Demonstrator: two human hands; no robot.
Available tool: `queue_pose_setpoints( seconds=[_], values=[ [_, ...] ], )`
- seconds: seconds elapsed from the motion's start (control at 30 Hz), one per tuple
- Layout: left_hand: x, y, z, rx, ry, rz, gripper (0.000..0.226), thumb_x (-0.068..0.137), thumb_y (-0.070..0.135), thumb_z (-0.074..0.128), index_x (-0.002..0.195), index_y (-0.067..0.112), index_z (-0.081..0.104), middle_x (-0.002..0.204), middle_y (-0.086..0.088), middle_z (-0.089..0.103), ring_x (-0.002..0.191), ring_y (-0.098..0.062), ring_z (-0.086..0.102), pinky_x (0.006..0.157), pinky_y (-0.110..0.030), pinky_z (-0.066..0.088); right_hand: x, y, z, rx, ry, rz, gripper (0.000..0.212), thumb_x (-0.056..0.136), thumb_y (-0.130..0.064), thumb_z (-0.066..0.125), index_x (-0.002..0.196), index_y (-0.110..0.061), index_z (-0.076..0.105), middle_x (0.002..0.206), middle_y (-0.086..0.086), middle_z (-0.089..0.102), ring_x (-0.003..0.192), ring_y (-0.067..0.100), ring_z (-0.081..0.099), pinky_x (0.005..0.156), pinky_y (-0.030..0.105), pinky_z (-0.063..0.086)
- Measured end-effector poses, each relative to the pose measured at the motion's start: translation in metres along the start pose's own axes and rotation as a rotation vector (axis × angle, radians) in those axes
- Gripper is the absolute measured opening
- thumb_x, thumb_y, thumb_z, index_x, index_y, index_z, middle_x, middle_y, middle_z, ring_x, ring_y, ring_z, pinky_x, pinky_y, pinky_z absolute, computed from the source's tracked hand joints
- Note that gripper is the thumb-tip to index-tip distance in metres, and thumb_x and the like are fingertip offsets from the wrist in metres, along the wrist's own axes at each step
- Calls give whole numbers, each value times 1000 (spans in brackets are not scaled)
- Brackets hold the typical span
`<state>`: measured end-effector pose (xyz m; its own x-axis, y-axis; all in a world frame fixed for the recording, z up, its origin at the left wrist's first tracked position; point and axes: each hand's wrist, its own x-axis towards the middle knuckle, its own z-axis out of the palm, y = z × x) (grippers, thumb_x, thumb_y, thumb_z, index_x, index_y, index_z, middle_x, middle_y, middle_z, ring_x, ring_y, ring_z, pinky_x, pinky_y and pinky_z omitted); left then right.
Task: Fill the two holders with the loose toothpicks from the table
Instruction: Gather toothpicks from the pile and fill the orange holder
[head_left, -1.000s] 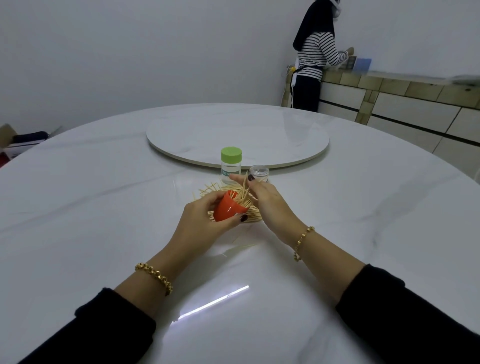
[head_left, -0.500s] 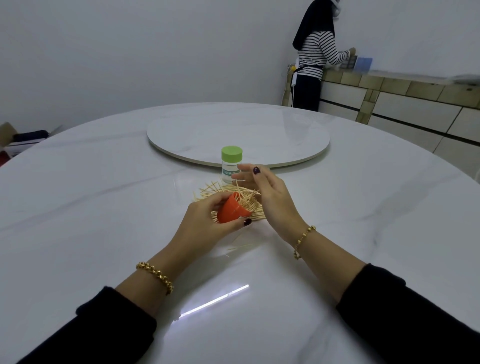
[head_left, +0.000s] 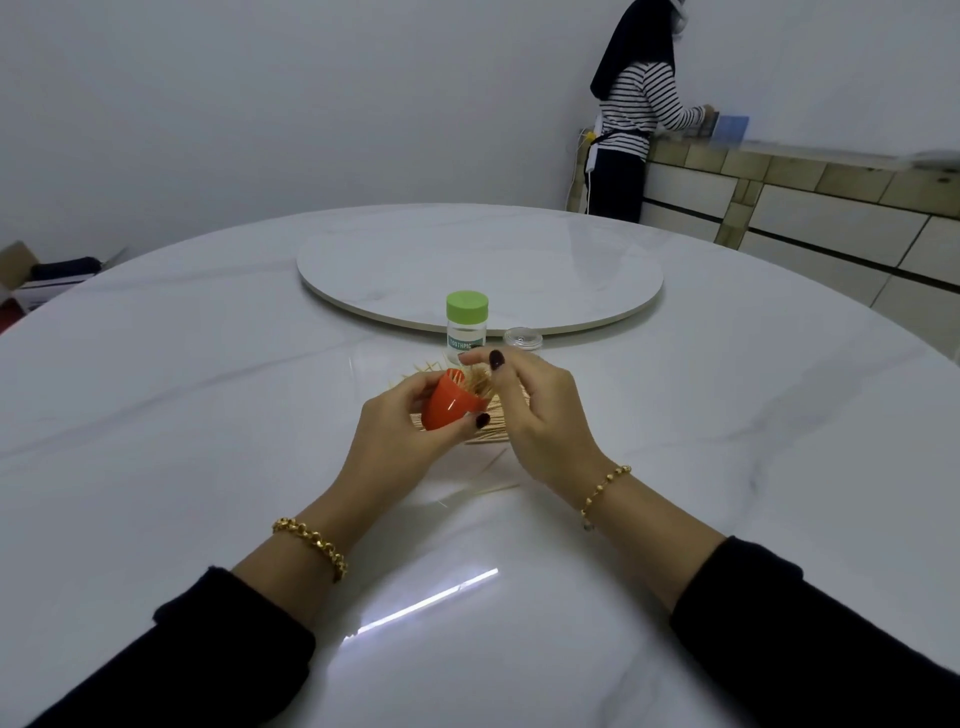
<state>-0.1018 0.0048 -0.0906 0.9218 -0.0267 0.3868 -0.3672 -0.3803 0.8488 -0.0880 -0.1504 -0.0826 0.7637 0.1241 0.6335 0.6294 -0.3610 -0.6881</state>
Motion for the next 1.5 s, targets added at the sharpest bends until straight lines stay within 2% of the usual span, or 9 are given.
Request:
queue_pose_setpoints(
  seconds=[0.13, 0.23, 0.37, 0.47, 0.63, 0.83, 1.03, 1.2, 1.5],
  values=[
    [1, 0, -1, -30, 39, -16, 38, 74, 26, 78, 109, 27, 62, 97, 18, 65, 92, 10, 59, 72, -4, 45, -3, 5, 5, -160, -122, -75, 39, 98, -20, 35, 126, -13, 60, 131, 5, 59, 131, 11, 46, 106, 30, 39],
    [1, -1, -2, -23, 30, -12, 39, 74, 26, 78, 110, 26, 62, 98, 18, 65, 92, 10, 59, 72, -4, 45, -3, 4, 5, -143, -148, -44, 42, 98, -21, 33, 135, -14, 52, 140, 0, 51, 136, 6, 37, 112, 26, 32],
    [0, 0, -2, -8, -29, 2, 44, 74, 22, 79, 114, 25, 60, 102, 16, 64, 96, 6, 59, 75, -5, 46, 0, 4, 1, 100, -59, 142, 42, 100, -28, 31, 134, -16, 52, 108, -4, 67, 100, -1, 60, 88, 18, 47],
    [-1, 1, 0, -12, -97, 7, 45, 72, 19, 81, 110, 28, 61, 101, 20, 64, 93, 8, 61, 75, -6, 46, 4, 8, 1, 293, -29, 339, 44, 102, -40, 29, 127, -17, 57, 116, -1, 67, 112, 3, 59, 96, 24, 46],
    [-3, 3, 1, 19, -147, 28, 47, 68, 25, 84, 110, 30, 62, 97, 23, 64, 91, 13, 59, 73, -4, 44, 9, 8, -3, 395, -85, 528, 56, 103, -45, 20, 111, -18, 68, 104, 4, 73, 97, 17, 68, 77, 26, 55],
    [-4, 5, 1, 10, -151, 23, 44, 69, 22, 84, 105, 32, 61, 94, 22, 65, 88, 14, 60, 72, -3, 44, 11, 8, -3, 373, -65, 502, 66, 104, -42, 16, 102, -7, 73, 100, 2, 74, 96, 8, 67, 83, 19, 48],
    [2, 0, -2, -134, -92, -91, 39, 75, 19, 78, 111, 22, 62, 104, 9, 69, 95, -3, 66, 77, -19, 55, 6, 2, -6, 329, 4, 311, 46, 102, -35, 32, 108, -14, 72, 111, -4, 70, 104, -3, 61, 82, 6, 42],
    [5, -1, -5, -245, -15, -176, 36, 80, 22, 73, 113, 16, 62, 104, 2, 69, 94, -10, 67, 77, -20, 55, -3, 1, 4, 159, -42, 80, 39, 98, -26, 35, 116, -14, 68, 120, -6, 66, 118, 2, 55, 101, 23, 42],
    [5, -4, -5, -250, -16, -194, 37, 79, 20, 74, 114, 14, 64, 103, 1, 71, 95, -10, 68, 80, -21, 55, -4, 7, 4, 56, -154, 33, 40, 90, -33, 55, 124, -15, 63, 129, -3, 61, 126, 1, 48, 108, 22, 37]
  ],
)
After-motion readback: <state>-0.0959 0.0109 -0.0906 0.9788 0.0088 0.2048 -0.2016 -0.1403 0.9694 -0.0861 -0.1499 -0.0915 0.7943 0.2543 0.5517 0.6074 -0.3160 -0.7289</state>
